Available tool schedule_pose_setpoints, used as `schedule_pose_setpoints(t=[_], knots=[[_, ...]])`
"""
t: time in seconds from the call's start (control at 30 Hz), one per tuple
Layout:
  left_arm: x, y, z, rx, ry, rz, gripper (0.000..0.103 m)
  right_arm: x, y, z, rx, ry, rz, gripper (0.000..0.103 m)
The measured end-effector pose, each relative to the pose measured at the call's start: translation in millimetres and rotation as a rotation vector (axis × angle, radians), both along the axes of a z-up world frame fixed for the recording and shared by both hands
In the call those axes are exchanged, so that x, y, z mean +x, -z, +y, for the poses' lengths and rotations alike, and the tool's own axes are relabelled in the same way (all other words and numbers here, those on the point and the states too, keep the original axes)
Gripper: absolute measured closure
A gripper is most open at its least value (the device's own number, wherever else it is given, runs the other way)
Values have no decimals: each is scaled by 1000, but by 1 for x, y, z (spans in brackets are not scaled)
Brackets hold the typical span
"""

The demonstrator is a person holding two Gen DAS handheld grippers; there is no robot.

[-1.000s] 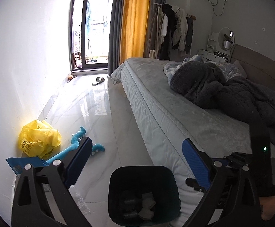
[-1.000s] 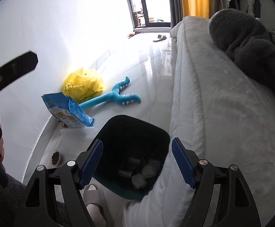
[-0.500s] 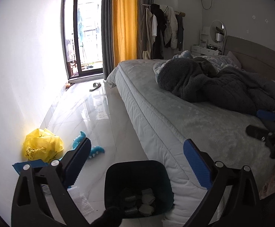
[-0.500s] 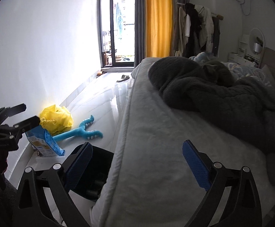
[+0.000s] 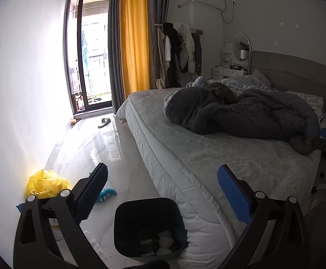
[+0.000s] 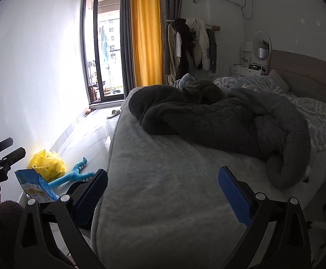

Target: Collect trash

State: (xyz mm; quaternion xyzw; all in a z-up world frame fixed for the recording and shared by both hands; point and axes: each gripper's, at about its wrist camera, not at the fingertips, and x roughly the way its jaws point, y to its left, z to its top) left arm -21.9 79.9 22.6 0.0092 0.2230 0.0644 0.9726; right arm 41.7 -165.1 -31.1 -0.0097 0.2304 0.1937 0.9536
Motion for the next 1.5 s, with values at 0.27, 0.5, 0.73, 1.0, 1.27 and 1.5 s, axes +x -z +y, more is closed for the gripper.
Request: schedule_pose_setpoints(t=[0.27,0.5,0.73,1.0,1.27,1.5], knots=[[-10,23,-9,-1,7,16,3,-27,1,-14,-39,-60,-52,3],[-12,22,-16,-15,8,-14,3,-34,2,-35,1,-52,-53,3],[-12,25,-25,38,2,-6,3,-36,2,-40,12,-59,-50,3],[-10,26,-14,-27,-16,7,3,-40,1,-38,-8,-69,-56,3],[-10,26,-14,-23,-9,8,3,-39,-1,-38,-9,-72,-58,3],[-9,26,-18,-9,-3,15,3,-38,-1,-38,-7,-71,-56,3]])
